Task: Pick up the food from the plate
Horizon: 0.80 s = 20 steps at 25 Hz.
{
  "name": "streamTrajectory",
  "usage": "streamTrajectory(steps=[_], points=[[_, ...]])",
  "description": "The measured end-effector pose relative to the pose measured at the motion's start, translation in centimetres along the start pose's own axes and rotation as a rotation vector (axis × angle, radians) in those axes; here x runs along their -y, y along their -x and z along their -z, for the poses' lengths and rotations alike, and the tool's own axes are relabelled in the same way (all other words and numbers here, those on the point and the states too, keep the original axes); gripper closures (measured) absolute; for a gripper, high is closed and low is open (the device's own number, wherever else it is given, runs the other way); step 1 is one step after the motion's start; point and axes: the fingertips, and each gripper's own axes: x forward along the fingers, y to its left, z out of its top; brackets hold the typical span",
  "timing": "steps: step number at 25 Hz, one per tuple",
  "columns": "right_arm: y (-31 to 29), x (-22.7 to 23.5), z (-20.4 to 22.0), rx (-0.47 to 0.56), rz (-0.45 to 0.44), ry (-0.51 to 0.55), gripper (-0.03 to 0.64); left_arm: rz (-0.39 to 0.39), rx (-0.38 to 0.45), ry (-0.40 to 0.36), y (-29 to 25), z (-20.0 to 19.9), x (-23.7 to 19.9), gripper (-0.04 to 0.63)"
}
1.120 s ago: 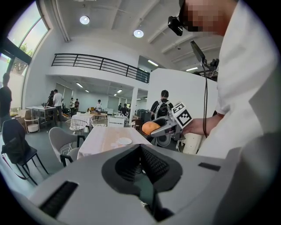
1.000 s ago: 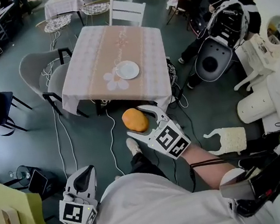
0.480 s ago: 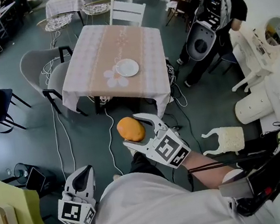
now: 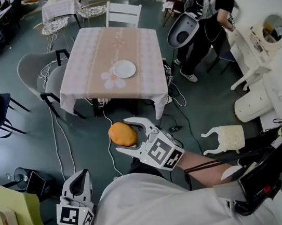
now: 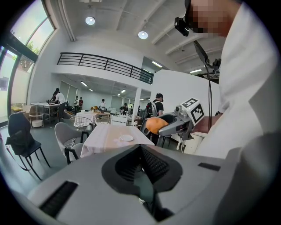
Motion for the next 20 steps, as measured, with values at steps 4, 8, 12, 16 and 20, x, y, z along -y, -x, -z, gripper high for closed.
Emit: streamTrajectory(steps=[4, 8, 12, 16, 20], points=[[0.3, -0.2, 0.6, -0.017, 0.001, -0.002, 0.256, 0.008, 0.003, -0.009, -0.1, 0.1, 0.4, 0.586], [0.6, -0.1, 0.3, -0.009, 0.008, 0.001, 0.255, 0.013, 0.0, -0.002, -0.2, 0.0, 0.6, 0.586], [0.6, 0.2, 0.3, -0.009, 0.016, -0.005, 0.256, 0.017, -0.004, -0.005, -0.4, -0.1, 0.4, 0.586], [0.8, 0.6, 0.7, -0.013, 0.02, -0.015, 0.255, 0.026, -0.01, -0.005, -1.0, -0.1, 0.4, 0.586], [0.6, 1.3, 0.4, 0.01, 0.017, -0.015, 0.256, 0.015, -0.016, 0.003, -1.5, -0.4, 0.3, 0.586]])
